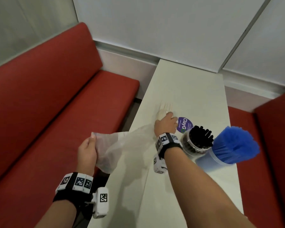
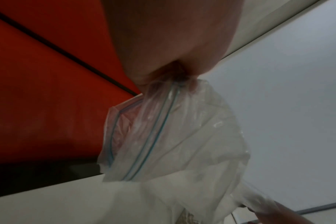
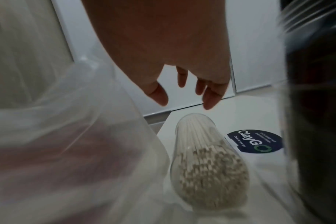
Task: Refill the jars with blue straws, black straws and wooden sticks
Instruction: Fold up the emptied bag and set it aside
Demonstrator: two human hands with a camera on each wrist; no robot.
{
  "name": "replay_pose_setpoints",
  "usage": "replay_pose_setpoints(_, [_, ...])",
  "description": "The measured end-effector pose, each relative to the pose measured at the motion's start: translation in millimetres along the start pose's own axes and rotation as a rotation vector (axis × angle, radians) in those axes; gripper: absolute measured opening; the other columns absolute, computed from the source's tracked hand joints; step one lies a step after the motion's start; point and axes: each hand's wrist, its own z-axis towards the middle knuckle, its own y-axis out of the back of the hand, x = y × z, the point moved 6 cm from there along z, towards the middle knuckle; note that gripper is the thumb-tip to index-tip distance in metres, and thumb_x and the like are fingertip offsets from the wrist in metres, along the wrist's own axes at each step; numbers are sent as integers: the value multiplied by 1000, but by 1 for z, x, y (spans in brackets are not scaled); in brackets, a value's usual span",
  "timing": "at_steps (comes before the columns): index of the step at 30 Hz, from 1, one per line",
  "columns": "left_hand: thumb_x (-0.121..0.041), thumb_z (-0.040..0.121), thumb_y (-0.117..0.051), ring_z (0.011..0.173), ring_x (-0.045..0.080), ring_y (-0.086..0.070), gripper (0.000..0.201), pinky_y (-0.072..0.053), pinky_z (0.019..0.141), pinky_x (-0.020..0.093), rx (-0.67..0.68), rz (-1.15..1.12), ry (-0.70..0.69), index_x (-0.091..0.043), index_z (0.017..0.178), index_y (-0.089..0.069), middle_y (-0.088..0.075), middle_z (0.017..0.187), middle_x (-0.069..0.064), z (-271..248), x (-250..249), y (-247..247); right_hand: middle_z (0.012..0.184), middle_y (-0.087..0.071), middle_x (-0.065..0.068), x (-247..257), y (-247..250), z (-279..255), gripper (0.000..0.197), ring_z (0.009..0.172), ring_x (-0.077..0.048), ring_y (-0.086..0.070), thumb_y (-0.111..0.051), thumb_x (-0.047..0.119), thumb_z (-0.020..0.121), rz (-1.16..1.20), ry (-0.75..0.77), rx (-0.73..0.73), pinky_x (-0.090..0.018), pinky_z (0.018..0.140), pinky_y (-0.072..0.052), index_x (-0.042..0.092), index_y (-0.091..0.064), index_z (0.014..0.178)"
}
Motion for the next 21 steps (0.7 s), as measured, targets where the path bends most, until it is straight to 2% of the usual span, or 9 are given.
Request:
replay_pose_setpoints(2, [-48,102,-54,80,14,-65,37,-53,76,34,20,8,17,-34,74,-74,-72,81,-4,12,10,-9,152,-26,-21,1,-11,33,69,135,-46,-33,-61,23,90,-46,-99,80,-54,107,-39,13,-25,148])
replay_pose_setpoints(6, [-49,102,-51,77,20,-59,43,-49,72,38,72,12,33,-13,85,-67,-63,81,5,30,25,-27,159,-7,-21,-8,-36,84,97,140,-54,-29,-72,39,85,-106,-196,264,-61,110,-37,36,-7,157])
replay_pose_setpoints(9, [-48,103,-51,67,14,-52,40,-45,65,33,83,20,41,-18,81,-67,-55,70,0,41,32,-37,158,-5,-24,-11,-55,107,104,136,-57,-35,-78,45,80,-141,-213,340,-58,108,-42,40,-8,157])
replay_pose_setpoints(11, [-47,104,-51,56,5,-47,40,-44,57,22,80,39,30,-25,74,-66,-50,59,-12,45,35,-42,155,-9,-26,-14,-63,112,94,132,-57,-38,-77,44,80,-206,-223,357,-53,104,-46,37,-19,153])
replay_pose_setpoints(13, [-47,104,-52,52,2,-45,40,-43,51,17,81,40,24,-28,72,-67,-49,57,-14,46,39,-46,152,-16,-29,-17,-65,114,74,125,-55,-45,-71,33,84,-230,-218,329,-52,100,-49,30,-29,144])
replay_pose_setpoints(16, [-45,104,-51,68,17,-52,37,-45,65,33,91,31,37,-21,83,-70,-56,75,6,46,46,-50,139,-33,-29,-20,-60,114,53,110,-50,-56,-63,25,88,-176,-200,276,-53,96,-52,20,-36,134])
replay_pose_setpoints(18, [-42,105,-51,74,20,-51,35,-44,69,36,84,29,51,-19,85,-68,-56,81,10,45,50,-52,134,-37,-26,-17,-53,110,49,106,-49,-58,-62,25,90,-117,-196,257,-53,95,-53,17,-38,131])
replay_pose_setpoints(19, [-41,105,-51,73,20,-51,35,-44,66,34,77,34,53,-20,84,-68,-55,80,10,43,50,-53,133,-37,-25,-14,-48,107,48,106,-49,-58,-63,25,90,-88,-184,238,-54,94,-53,16,-38,130])
replay_pose_setpoints(21, [-43,104,-51,60,17,-47,36,-41,49,25,71,31,58,-26,79,-69,-52,71,5,38,50,-55,130,-38,-23,-9,-35,98,45,105,-48,-57,-65,22,89,-32,-138,172,-53,90,-54,16,-39,126])
